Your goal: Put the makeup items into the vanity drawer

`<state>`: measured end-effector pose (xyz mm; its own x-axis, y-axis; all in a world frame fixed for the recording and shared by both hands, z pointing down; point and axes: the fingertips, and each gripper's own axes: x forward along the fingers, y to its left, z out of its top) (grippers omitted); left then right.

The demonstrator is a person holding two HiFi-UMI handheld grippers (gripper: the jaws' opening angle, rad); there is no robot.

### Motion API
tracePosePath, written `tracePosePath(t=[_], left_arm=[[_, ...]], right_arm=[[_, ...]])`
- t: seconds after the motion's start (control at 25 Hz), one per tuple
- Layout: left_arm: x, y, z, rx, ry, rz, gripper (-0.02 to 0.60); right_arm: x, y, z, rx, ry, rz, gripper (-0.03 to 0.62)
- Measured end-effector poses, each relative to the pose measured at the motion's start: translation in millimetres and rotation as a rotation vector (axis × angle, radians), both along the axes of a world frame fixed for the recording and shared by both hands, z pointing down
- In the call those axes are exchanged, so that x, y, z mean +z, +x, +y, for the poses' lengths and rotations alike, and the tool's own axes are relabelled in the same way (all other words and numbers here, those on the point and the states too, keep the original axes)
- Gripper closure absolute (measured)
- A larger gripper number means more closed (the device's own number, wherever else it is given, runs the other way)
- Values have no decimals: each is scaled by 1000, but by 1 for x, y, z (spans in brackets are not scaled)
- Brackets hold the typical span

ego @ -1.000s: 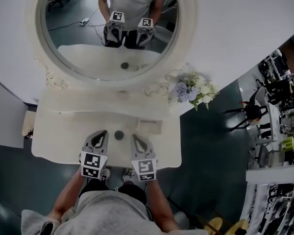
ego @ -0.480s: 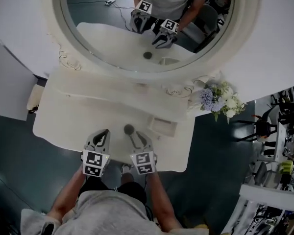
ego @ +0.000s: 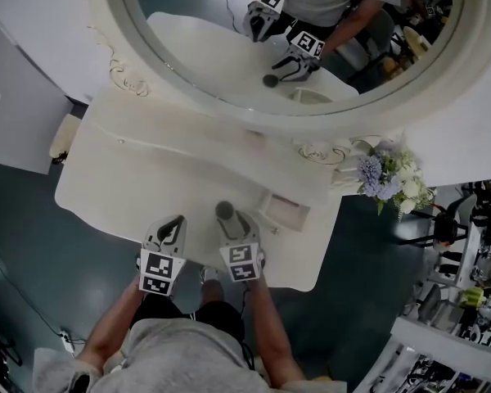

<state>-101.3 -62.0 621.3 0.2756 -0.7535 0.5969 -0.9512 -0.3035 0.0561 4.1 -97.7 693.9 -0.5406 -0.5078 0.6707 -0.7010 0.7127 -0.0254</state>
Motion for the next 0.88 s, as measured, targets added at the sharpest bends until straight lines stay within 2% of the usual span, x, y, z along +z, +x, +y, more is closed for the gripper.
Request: tracePosePath(t=[0.2,0.4,0.76,0.84,0.88], left_arm=[[10,-2,4,-17,-16,2,580],[14,-7,7,-33,-27,-1,580],[16,-16,8,-58,-29,-4,580],[14,-17,7,-60,-27,-5,580],[13,-17,7,-60,-25,-7,580]], right_arm=[[19,-7,-6,-43,9,40,372],[31,-9,-11,-45,-19,80,372],[31,-10,-14,-40,-27,79,373],[31,-7,-17,-25,-22,88,403],[31,-6,-18,-18,-17,93,459]])
